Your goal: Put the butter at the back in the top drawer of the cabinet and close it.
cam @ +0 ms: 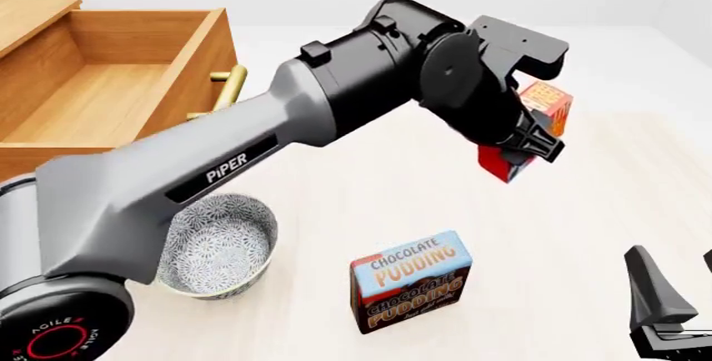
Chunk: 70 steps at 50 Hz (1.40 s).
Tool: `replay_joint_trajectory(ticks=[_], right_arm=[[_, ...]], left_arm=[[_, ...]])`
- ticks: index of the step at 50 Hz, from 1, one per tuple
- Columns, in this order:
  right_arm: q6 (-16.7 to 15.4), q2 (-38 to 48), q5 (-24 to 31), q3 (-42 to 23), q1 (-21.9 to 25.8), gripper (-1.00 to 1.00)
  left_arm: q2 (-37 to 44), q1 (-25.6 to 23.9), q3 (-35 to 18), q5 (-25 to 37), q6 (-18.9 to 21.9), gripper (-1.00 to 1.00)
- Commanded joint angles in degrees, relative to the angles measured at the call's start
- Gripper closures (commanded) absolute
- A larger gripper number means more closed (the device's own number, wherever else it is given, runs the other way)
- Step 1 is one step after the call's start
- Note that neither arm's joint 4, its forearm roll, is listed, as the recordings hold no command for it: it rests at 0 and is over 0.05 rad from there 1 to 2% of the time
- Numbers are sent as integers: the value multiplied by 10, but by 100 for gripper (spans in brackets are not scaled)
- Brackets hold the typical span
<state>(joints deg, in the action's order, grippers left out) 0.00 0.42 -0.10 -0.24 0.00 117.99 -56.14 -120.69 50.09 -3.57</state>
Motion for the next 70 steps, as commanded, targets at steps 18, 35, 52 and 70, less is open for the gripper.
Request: replay_joint_trajectory(ticks=[18,35,52,70], right_arm=[[0,0,0,0,0,-100],[0,0,0,0,0,-100],[0,0,0,0,0,-100],[0,0,0,0,0,-100]], left_arm=[[-73,23,-16,44,22,100],[-119,55,8,70,41,100],[-149,81,16,85,60,100],[-186,113,38,93,73,100]])
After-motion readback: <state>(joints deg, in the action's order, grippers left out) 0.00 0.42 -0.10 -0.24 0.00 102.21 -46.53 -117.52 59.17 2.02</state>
